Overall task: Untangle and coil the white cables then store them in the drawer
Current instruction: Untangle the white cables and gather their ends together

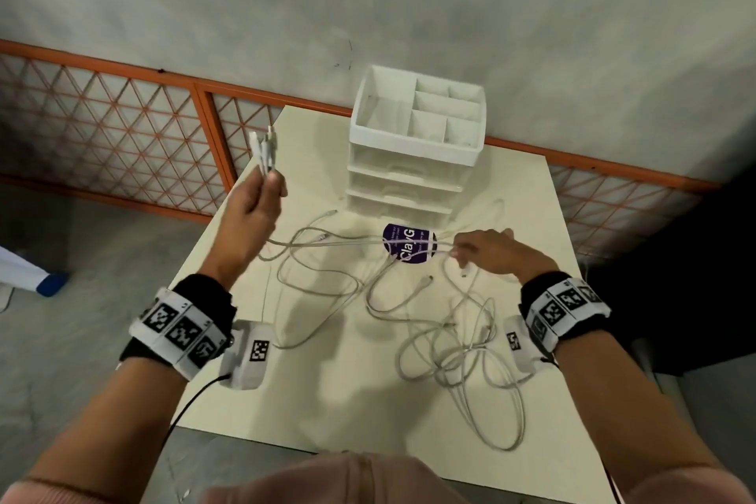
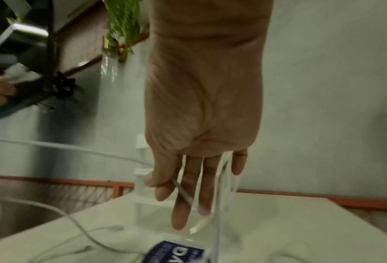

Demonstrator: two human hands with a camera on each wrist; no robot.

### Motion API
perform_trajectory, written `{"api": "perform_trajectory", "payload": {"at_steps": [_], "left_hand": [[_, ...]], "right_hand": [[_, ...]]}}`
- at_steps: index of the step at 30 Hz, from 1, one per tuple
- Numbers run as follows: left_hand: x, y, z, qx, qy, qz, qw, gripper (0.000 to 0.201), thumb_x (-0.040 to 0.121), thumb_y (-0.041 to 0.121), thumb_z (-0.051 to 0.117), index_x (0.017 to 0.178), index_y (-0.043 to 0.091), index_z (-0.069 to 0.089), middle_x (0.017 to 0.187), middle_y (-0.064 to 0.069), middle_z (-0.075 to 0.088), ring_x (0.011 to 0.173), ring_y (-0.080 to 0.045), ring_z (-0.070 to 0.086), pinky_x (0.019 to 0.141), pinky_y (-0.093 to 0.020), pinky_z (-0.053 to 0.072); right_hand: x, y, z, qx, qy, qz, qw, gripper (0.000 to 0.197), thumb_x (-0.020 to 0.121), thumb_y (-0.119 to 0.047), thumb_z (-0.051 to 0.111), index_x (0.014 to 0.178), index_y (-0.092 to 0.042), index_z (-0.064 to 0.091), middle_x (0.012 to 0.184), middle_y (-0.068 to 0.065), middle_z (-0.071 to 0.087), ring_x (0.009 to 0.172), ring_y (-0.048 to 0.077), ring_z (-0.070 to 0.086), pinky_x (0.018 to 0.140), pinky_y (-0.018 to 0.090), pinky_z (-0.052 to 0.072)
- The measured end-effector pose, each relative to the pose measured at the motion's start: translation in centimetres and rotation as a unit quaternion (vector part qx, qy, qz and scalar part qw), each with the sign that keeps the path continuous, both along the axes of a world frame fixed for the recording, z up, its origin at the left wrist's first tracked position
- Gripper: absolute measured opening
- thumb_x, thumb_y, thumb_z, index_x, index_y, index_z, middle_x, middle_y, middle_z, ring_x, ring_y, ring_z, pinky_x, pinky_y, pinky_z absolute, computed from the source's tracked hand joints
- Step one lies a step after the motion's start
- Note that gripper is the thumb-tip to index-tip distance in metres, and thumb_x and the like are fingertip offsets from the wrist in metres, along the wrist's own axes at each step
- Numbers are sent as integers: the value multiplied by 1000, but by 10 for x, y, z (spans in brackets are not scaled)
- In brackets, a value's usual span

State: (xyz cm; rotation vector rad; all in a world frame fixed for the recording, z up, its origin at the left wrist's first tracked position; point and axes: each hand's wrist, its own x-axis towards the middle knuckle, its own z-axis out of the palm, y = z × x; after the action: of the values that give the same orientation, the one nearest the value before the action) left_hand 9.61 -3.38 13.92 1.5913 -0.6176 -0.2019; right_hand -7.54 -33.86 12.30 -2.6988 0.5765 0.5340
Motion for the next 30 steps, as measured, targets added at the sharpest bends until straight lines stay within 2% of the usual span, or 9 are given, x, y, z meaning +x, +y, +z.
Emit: {"api": "perform_trajectory", "payload": {"at_steps": [4,7,10,13,14,18,23,26,30], "left_hand": [[6,-1,4,106,-72,8,992,28,85,42,64,71,20,55,57,3,31,51,-12,27,47,-23,25],[-20,-27,4,146,-57,-65,986,30,71,41,75,91,20,68,50,7,27,43,-8,28,44,-14,26],[-44,-55,3,150,-56,-116,980,38,77,28,76,112,25,62,50,4,46,52,-3,47,56,-5,36],[-58,-70,3,143,-78,-179,970,7,90,18,63,86,23,64,55,25,59,58,8,53,60,-7,40],[-57,-70,2,149,-82,-180,969,17,92,17,60,76,23,60,52,25,58,53,8,51,56,-6,37],[-36,-53,0,156,-127,-47,978,20,93,25,57,76,15,58,54,10,48,47,0,46,49,-10,33],[-2,-21,2,129,-146,166,967,26,97,27,51,90,3,59,60,5,47,54,-12,43,47,-11,33],[3,-13,-6,161,-119,223,954,28,96,28,53,84,2,54,58,-2,47,56,-22,44,45,-20,28],[0,-10,-23,220,-87,242,941,37,93,32,56,85,-4,54,77,-23,62,75,-40,59,60,-34,37]], "right_hand": [[-14,-9,7,77,-74,-19,994,25,95,-34,50,82,-18,65,82,-3,74,96,16,65,97,39,30],[-3,21,26,157,-127,9,979,23,94,-29,55,89,-10,68,68,1,69,75,18,66,71,26,45],[11,55,48,209,-133,70,966,21,94,-27,54,87,-15,69,53,-1,55,52,4,53,53,8,38],[18,70,57,250,-138,93,954,25,95,-31,52,94,-16,71,48,-11,48,52,10,44,54,18,40],[17,70,58,250,-147,91,953,27,95,-34,51,93,-17,72,49,-14,50,54,12,44,55,19,40],[3,41,46,231,-163,37,958,33,95,-34,51,82,-8,67,64,-12,62,54,1,48,59,18,41],[-27,-15,4,158,-167,-44,972,29,96,-28,50,70,-23,61,68,-2,60,62,0,55,78,30,42],[-31,-23,-1,142,-181,-83,970,28,96,-24,50,71,-27,60,69,-1,60,67,3,55,76,29,39],[-11,-12,13,132,-269,-79,951,16,91,-23,58,87,-16,72,77,5,57,76,17,52,79,27,39]]}}
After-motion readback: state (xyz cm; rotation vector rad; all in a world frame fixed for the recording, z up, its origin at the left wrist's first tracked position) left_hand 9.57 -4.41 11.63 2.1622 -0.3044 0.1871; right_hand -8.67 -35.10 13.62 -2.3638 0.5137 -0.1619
